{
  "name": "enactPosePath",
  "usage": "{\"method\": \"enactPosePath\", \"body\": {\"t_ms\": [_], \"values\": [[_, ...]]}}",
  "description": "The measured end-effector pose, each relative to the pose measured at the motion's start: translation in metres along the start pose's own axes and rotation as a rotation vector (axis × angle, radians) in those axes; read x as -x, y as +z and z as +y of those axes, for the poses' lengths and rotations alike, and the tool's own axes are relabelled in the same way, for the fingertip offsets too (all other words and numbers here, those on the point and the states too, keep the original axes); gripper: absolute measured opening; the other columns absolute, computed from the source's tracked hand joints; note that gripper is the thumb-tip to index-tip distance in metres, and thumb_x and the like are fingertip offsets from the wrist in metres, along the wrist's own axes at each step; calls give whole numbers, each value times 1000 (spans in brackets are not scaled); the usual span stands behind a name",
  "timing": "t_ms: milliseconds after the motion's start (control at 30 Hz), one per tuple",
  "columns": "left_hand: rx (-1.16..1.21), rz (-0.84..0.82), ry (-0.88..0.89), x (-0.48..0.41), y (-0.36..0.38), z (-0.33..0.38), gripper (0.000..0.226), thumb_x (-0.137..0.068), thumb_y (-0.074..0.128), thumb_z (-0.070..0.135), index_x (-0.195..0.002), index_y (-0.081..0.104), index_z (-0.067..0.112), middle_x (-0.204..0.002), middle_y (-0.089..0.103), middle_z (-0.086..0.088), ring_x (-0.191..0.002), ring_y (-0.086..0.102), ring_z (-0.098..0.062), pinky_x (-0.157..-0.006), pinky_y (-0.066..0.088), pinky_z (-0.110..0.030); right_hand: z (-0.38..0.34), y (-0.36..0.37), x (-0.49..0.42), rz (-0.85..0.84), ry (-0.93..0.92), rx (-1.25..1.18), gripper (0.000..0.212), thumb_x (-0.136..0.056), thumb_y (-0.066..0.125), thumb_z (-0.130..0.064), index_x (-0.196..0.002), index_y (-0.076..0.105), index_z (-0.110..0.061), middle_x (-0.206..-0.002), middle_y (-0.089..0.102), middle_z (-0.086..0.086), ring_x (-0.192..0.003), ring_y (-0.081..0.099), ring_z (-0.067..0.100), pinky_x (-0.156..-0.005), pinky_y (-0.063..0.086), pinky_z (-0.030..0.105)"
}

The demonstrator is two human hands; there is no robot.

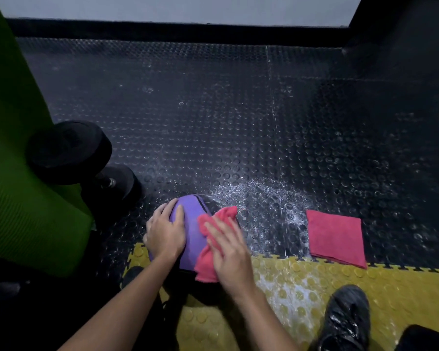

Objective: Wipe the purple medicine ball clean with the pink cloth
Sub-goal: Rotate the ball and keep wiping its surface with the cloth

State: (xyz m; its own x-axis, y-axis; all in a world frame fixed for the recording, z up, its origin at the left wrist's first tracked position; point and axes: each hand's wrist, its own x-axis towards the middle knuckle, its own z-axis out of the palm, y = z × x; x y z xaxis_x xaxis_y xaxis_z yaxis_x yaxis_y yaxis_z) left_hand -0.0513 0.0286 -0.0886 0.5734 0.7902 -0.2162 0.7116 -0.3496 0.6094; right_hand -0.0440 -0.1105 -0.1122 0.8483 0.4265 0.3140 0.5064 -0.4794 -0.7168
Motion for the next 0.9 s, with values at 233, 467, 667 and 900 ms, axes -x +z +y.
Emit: {"method": "enactPosePath", "body": {"t_ms": [233, 467, 667, 900], "values": [[-62, -4, -16, 7, 8, 11, 43, -95, 35, 46, -136, 44, 37, -147, 36, 11, -135, 29, -21, -109, 21, -47, 0, -7, -13, 70, 335, -71, 34, -92, 46, -25, -125, 54, -23, -130, 53, -8, -121, 43, 13, -107, 27, 23], [-5, -8, 9, 2, 1, -1, 40, -96, 38, 45, -134, 49, 37, -146, 40, 12, -134, 33, -20, -109, 25, -45, -11, 6, 9, 46, -54, -1, 36, -90, 46, -22, -124, 51, -33, -127, 54, -13, -125, 37, 16, -110, 24, 27], [-2, 45, 14, 17, 3, -3, 40, -97, 37, 43, -135, 46, 36, -147, 38, 11, -136, 31, -17, -111, 24, -46, 31, -14, -25, -72, 776, -276, 29, -92, 49, -28, -112, 58, -47, -114, 65, -6, -98, 62, 17, -94, 47, 38], [29, 51, 37, 19, 4, -11, 40, -97, 40, 38, -136, 47, 32, -148, 38, 8, -137, 31, -18, -112, 24, -44, -11, -6, -9, -35, 321, -98, 35, -90, 43, -33, -122, 58, -25, -127, 55, -5, -121, 42, 12, -101, 15, 6]]}}
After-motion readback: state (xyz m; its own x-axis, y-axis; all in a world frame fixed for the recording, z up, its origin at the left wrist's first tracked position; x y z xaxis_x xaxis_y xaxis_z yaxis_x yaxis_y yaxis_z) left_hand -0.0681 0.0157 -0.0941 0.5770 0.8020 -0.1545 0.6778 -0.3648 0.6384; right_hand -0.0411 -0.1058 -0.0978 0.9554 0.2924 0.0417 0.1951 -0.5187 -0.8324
